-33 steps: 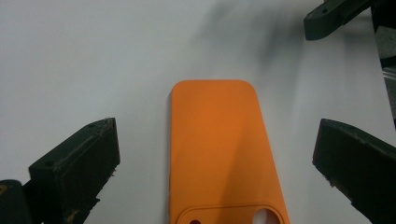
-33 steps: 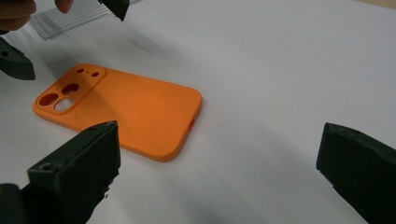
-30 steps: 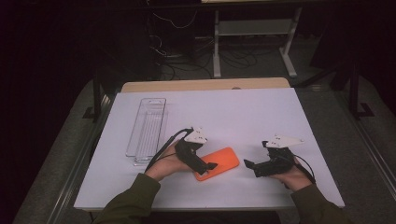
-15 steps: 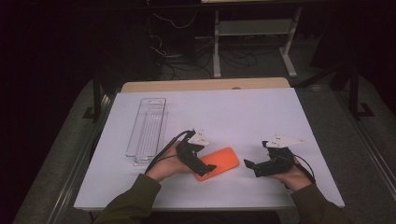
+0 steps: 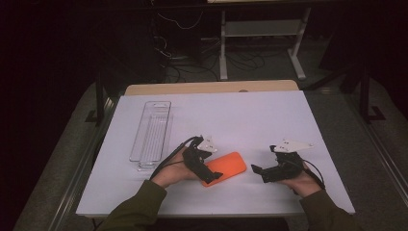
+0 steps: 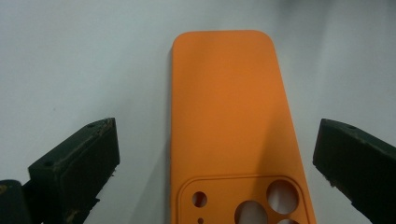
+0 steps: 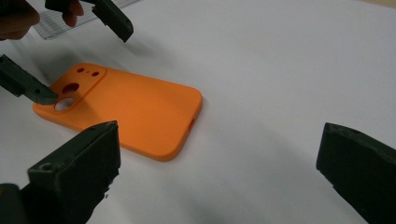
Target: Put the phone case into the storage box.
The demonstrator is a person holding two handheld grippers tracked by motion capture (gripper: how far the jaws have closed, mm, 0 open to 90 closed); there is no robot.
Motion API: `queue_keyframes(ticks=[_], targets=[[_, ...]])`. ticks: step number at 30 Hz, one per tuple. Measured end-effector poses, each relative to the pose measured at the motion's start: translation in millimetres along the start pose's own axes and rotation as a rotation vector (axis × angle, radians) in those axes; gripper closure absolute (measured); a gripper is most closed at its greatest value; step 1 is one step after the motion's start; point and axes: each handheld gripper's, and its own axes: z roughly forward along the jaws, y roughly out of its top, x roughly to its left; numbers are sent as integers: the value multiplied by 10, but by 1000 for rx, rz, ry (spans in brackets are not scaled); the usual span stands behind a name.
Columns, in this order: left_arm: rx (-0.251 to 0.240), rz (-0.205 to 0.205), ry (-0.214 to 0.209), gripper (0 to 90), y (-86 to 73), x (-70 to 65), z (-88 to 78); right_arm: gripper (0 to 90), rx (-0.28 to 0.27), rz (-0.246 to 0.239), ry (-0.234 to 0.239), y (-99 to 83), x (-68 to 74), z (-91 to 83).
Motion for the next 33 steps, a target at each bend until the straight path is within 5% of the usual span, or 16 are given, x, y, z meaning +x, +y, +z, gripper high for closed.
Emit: queue_keyframes(ticks=[33], targets=[[94,33,-25,0,-64,-74,213,0,-2,0,-2,1,-5,-4]])
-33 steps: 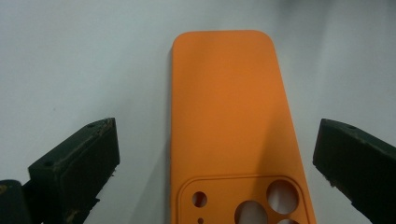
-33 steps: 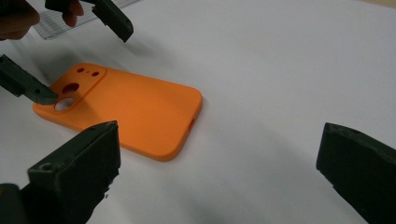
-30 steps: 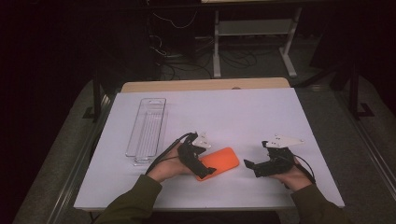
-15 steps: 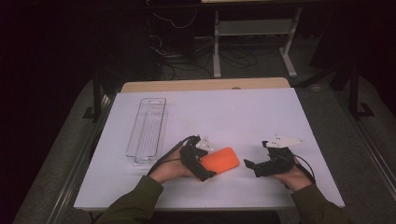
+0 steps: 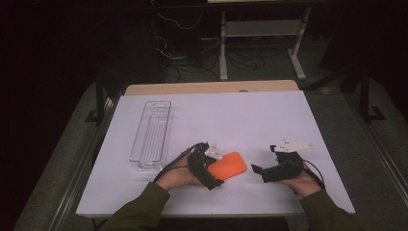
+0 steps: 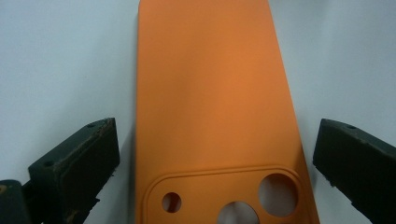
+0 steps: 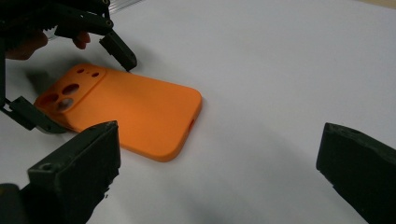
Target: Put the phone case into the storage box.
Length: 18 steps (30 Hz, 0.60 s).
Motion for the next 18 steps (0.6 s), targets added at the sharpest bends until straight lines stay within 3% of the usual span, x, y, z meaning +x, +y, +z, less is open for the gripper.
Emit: queue_keyframes(ticks=[18], targets=[[16,9,9,35,11,-26,2,0,1,-1,1,0,-1,3]])
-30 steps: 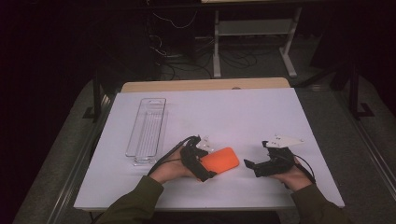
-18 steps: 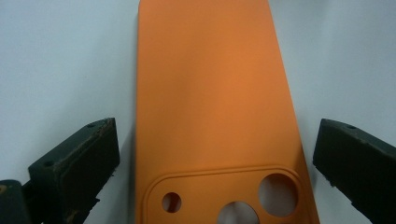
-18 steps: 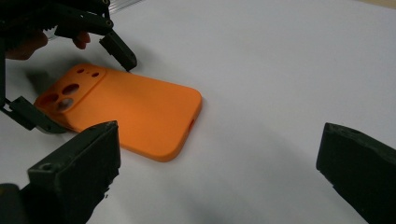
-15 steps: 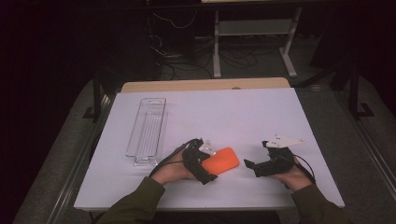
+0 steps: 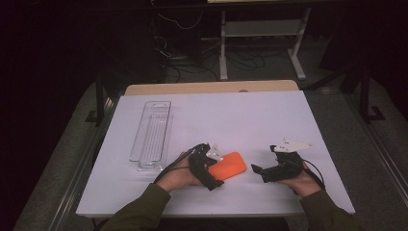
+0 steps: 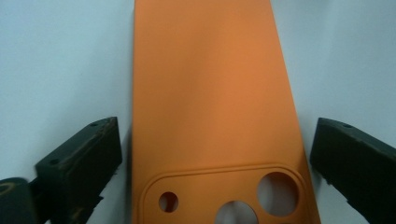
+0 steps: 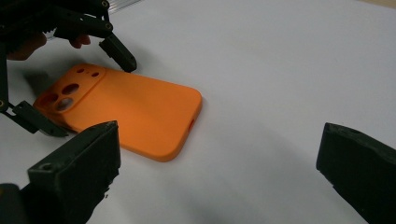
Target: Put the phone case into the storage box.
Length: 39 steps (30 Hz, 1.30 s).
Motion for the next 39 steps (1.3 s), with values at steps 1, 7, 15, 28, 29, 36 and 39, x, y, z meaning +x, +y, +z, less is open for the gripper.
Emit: queue_keyframes(ticks=[1,7,15,28,29,36,39], targets=[[-7,-6,0,51,1,-3,-2,0,1,1,1,0,1,0],[-14,3,1,133,4,-10,-24,0,1,1,2,0,1,1],[-37,-20,6,141,-19,-28,-20,0,0,10,4,2,-1,1],[-3,-17,8,154,23,-23,-25,0,4,14,7,3,2,6],[-3,-17,9,154,24,-26,-25,0,4,15,7,3,2,5],[-7,-10,17,156,41,-17,-29,0,-3,10,8,2,-11,2],[-28,-26,15,156,44,-17,-42,0,-5,6,8,2,-13,0]])
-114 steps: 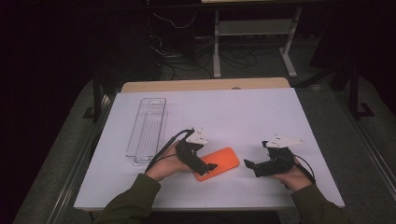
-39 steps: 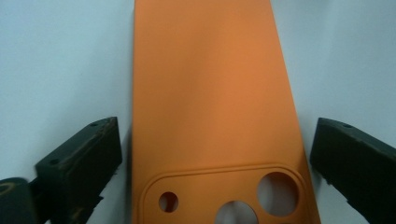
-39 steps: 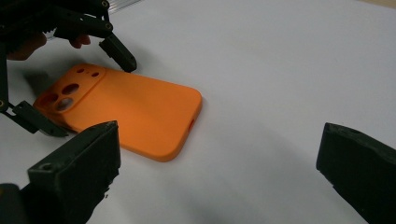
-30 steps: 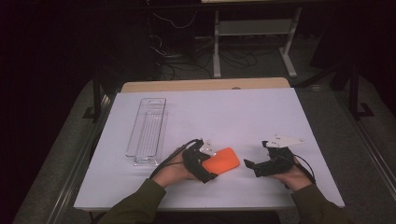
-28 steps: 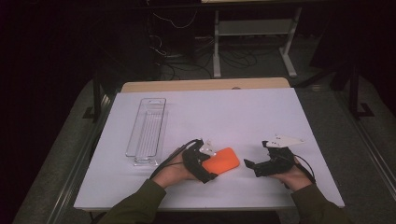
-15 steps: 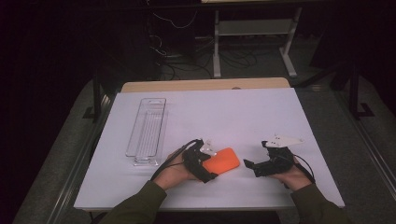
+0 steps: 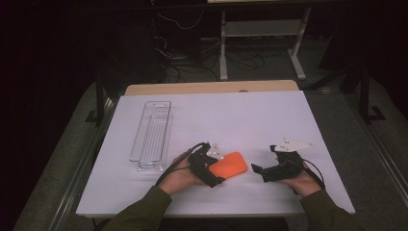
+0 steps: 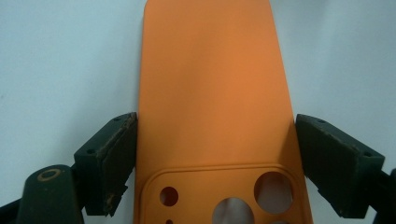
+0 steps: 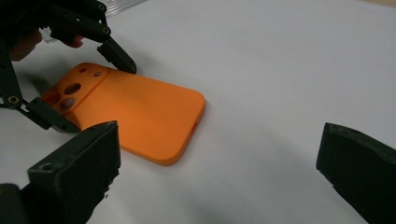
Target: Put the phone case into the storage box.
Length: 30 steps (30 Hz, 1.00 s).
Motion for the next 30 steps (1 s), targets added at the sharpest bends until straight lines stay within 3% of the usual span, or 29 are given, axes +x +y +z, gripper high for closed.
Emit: queue_keyframes(ticks=[1,5,8,14,20,25,28,29,30], targets=[[6,17,-3,156,5,19,-18,0,-1,1,-1,1,0,-1],[-23,-8,-9,157,19,34,-64,0,-1,2,-1,1,-5,-3],[-28,6,-11,157,33,54,-109,0,-1,2,-1,1,-1,-5],[-50,-13,-21,157,73,60,-185,0,-4,6,-2,3,-5,-9],[-40,-3,-16,157,111,110,-272,0,-3,10,-2,2,-5,-10],[-54,-29,-10,157,149,150,-335,0,-2,3,-2,1,-7,-6],[-41,-13,-6,157,169,193,-381,0,0,5,0,1,-3,-2],[-59,-39,-9,157,175,188,-376,0,2,7,0,1,-2,-2],[-51,-27,-7,157,180,204,-388,0,3,7,1,0,-2,-1]])
